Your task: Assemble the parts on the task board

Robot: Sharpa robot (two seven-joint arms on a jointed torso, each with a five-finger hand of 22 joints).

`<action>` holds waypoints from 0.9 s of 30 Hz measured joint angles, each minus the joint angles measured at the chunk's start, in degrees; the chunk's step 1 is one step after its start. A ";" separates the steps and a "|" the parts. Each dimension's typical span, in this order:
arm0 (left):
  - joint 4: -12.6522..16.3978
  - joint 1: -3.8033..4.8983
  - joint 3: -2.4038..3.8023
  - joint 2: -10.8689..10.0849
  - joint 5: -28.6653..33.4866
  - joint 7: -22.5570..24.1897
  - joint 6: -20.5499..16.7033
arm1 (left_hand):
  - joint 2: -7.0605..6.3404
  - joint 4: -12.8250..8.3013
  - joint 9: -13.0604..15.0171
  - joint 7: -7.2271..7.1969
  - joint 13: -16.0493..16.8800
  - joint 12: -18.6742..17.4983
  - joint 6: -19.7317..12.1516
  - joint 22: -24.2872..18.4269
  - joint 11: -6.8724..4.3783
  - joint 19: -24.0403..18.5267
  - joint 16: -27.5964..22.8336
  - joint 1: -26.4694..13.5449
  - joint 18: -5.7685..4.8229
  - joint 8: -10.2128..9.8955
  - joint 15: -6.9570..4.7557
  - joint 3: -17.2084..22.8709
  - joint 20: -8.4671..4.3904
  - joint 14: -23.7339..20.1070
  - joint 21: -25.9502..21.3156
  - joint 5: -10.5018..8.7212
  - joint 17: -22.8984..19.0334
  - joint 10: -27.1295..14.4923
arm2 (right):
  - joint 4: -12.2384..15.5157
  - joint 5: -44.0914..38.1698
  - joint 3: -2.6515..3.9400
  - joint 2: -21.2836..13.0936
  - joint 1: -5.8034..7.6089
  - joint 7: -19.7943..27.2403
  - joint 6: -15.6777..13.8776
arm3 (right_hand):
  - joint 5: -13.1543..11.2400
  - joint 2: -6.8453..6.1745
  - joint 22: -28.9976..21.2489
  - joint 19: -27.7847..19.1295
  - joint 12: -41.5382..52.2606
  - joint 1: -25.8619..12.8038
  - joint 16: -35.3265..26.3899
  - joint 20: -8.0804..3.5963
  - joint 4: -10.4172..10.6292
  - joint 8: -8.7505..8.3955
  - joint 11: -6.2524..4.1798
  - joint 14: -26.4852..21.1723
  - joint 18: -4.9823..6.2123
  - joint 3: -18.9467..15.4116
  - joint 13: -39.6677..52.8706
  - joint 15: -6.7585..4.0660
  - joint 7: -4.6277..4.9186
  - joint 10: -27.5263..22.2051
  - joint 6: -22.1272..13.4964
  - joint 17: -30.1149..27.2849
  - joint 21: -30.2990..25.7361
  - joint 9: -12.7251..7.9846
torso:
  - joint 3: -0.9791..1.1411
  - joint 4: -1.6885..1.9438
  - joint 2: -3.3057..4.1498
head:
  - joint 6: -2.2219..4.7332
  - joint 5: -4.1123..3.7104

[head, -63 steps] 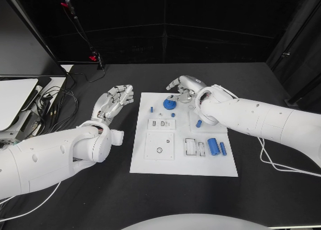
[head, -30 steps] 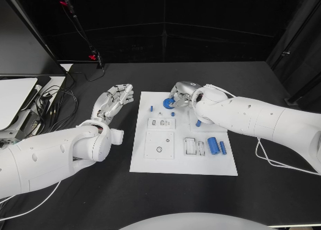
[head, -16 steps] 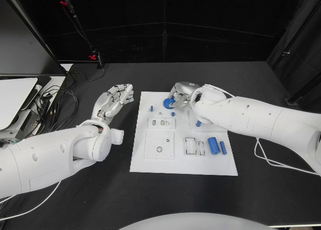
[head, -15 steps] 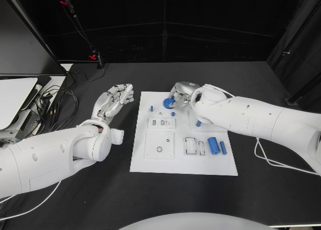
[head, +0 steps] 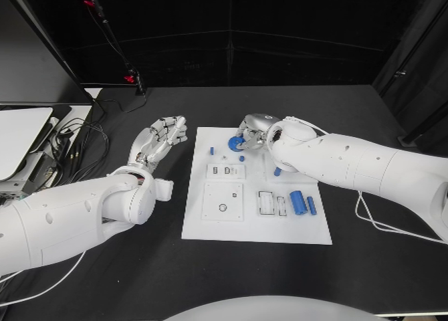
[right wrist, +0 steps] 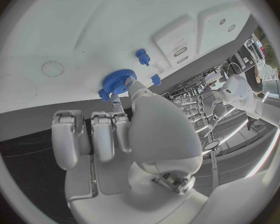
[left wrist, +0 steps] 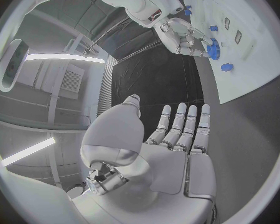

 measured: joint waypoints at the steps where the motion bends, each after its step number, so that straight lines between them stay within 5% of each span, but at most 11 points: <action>1: 0.00 0.00 0.00 0.00 0.00 0.00 0.00 | 0.00 0.00 0.00 0.00 0.00 0.00 0.00 0.00 0.00 0.00 0.00 0.00 -0.01 0.00 0.00 0.00 0.00 0.00 0.00 0.00 0.00 0.00 | 0.00 -0.01 -0.01 0.00 -0.01 -0.07 0.16 | 0.00 -0.22 0.00 0.00 0.00 -0.22 0.00 0.00 0.14 -0.24 0.00 0.00 0.00 -0.14 0.00 0.00 0.05 0.00 -0.47 0.00 0.00 -0.07 | 0.00 0.00 0.00 | 0.00 0.00; 4: 0.00 0.00 0.00 -0.01 0.00 0.00 0.00 | 0.00 0.00 0.00 0.00 0.00 0.00 0.00 0.00 0.00 0.00 0.00 0.00 -0.01 0.00 0.00 0.00 0.00 0.00 0.00 0.00 0.00 0.00 | 0.02 -0.02 -0.05 0.00 -0.08 -0.20 0.48 | -0.09 -0.92 0.00 0.00 0.00 -0.92 0.00 0.00 0.58 -1.58 -0.02 0.00 0.00 -0.57 0.00 0.00 -0.19 -0.02 -2.79 0.00 0.00 -0.44 | 0.00 0.00 0.00 | -0.02 -0.04; 9: 0.01 0.00 0.00 -0.04 0.00 0.00 0.00 | 0.00 0.00 0.00 0.00 0.00 0.00 0.00 0.00 0.00 0.00 0.00 0.00 0.00 0.00 0.00 0.00 0.00 0.00 0.00 0.00 0.00 0.00 | 0.07 -0.03 -0.08 -0.12 -0.15 -0.13 0.34 | -3.24 -2.50 0.00 -0.10 0.00 -2.51 0.00 -0.96 2.13 -2.44 -2.50 -0.02 0.00 -2.04 0.00 -1.28 -2.13 -0.06 -11.04 0.00 0.00 -0.75 | 0.00 -0.01 0.00 | -0.02 -0.08; 13: 0.02 0.00 0.00 -0.04 0.00 0.00 0.00 | 0.00 0.00 0.00 0.00 0.00 0.00 0.00 0.00 0.00 0.00 0.00 0.00 -0.01 0.00 0.00 0.00 0.00 0.00 0.00 0.00 0.00 0.00 | 0.15 0.11 -0.14 -0.27 -0.25 0.34 -0.30 | -5.23 -3.12 0.00 -0.15 0.00 -3.12 0.00 -1.51 3.90 -2.44 -3.19 0.07 0.00 -2.27 0.00 -2.01 -3.03 0.05 -15.91 0.00 0.00 -0.95 | 0.00 -0.01 0.00 | -0.01 -0.09; 19: 0.00 0.00 0.00 -0.04 0.00 0.00 0.01 | 0.00 0.00 -0.07 0.00 0.00 0.00 0.00 0.00 0.00 0.00 0.00 0.00 0.00 0.00 0.00 0.00 0.00 0.00 0.00 0.23 0.00 0.00 | 0.79 1.60 -0.17 -0.82 -0.32 3.26 -4.63 | -6.51 -4.07 0.00 -0.10 0.00 -3.17 0.00 -2.17 6.65 -2.99 -3.71 -0.11 0.00 -2.48 0.00 -2.58 -3.66 0.00 -22.71 0.00 0.00 -1.43 | 0.02 -0.01 0.00 | -0.04 -0.09; 23: -0.04 0.00 0.00 -0.01 0.00 0.00 0.04 | 0.00 0.00 -0.07 0.00 0.00 0.00 0.00 0.00 0.00 0.00 0.00 0.00 0.00 0.00 0.00 0.00 0.00 0.00 0.00 0.23 0.00 0.00 | 2.24 5.31 -0.16 -1.88 -0.32 7.73 -10.55 | -6.50 -4.07 0.00 -0.10 0.00 -3.17 0.00 -2.17 7.21 -2.90 -3.71 0.10 0.00 -2.64 0.00 -2.79 -3.40 0.00 -21.26 0.00 0.00 -1.25 | 0.02 -0.01 0.00 | -0.09 -0.11; 27: -0.07 0.01 -0.01 -0.03 0.00 0.00 0.08 | 0.00 0.00 -0.07 0.00 0.00 0.00 0.00 0.00 0.00 0.00 0.00 0.00 -0.01 0.00 0.00 0.00 0.00 0.00 0.00 0.23 0.00 0.00 | 5.87 11.47 -0.14 -4.81 -0.29 12.67 -16.02 | -4.31 -3.46 0.00 -0.10 0.00 -2.56 0.00 -2.17 7.64 -0.01 -3.01 0.08 0.00 -2.71 0.00 -2.77 -1.79 -0.08 -10.19 0.00 0.00 0.28 | 0.02 -0.01 -0.01 | -0.01 -0.14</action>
